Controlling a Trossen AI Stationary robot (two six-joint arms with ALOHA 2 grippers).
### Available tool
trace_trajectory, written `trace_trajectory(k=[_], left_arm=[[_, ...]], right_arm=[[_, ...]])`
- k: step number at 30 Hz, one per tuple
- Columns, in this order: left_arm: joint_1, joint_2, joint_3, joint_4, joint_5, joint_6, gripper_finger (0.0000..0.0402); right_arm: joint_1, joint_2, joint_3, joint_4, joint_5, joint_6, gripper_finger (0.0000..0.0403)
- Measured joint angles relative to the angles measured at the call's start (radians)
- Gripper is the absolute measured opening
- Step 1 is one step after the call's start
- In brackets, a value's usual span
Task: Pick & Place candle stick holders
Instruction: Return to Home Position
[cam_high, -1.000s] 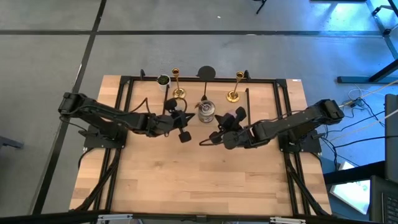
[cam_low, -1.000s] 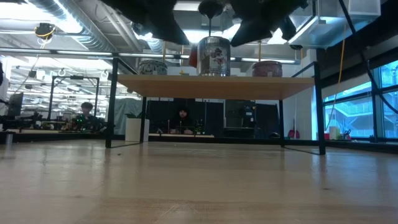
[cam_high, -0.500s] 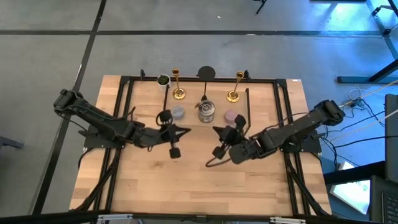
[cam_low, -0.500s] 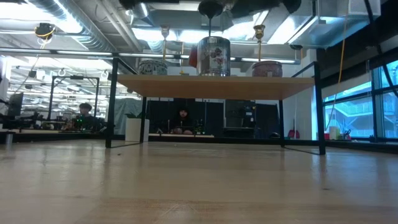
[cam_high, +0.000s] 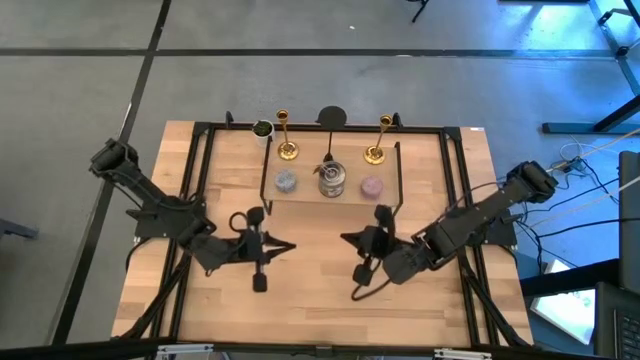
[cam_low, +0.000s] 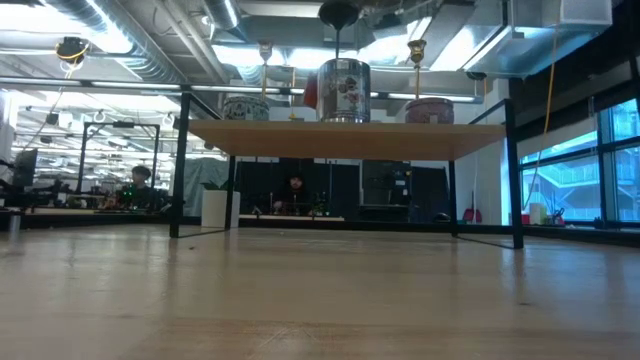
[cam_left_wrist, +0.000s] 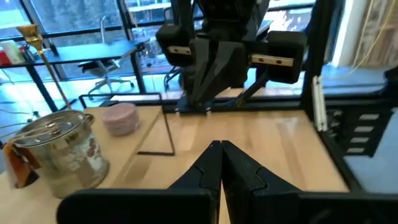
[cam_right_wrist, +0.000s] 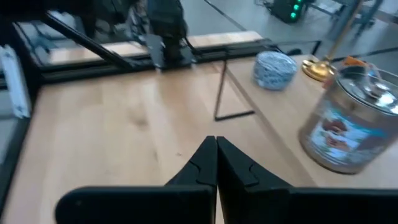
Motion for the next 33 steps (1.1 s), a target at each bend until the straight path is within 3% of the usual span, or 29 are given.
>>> trace_trajectory(k=[20, 27, 33], left_arm=[[-0.18, 0.182, -0.001, 0.248, -0.029, -0.028, 0.0002], [-0.207, 0.182, -0.001, 0.247, -0.043, -0.003, 0.0002], [-0.21, 0.182, -0.001, 0.237, -0.042, -0.003, 0.0002]], right_arm=[[0.194, 0.004, 0.0, 0.118, -0.042, -0.025, 0.0], [0.266, 0.102, -0.001, 0.125, 0.124, -0.044, 0.0], [0.264, 0.156, -0.001, 0.135, -0.048, -0.043, 0.0]])
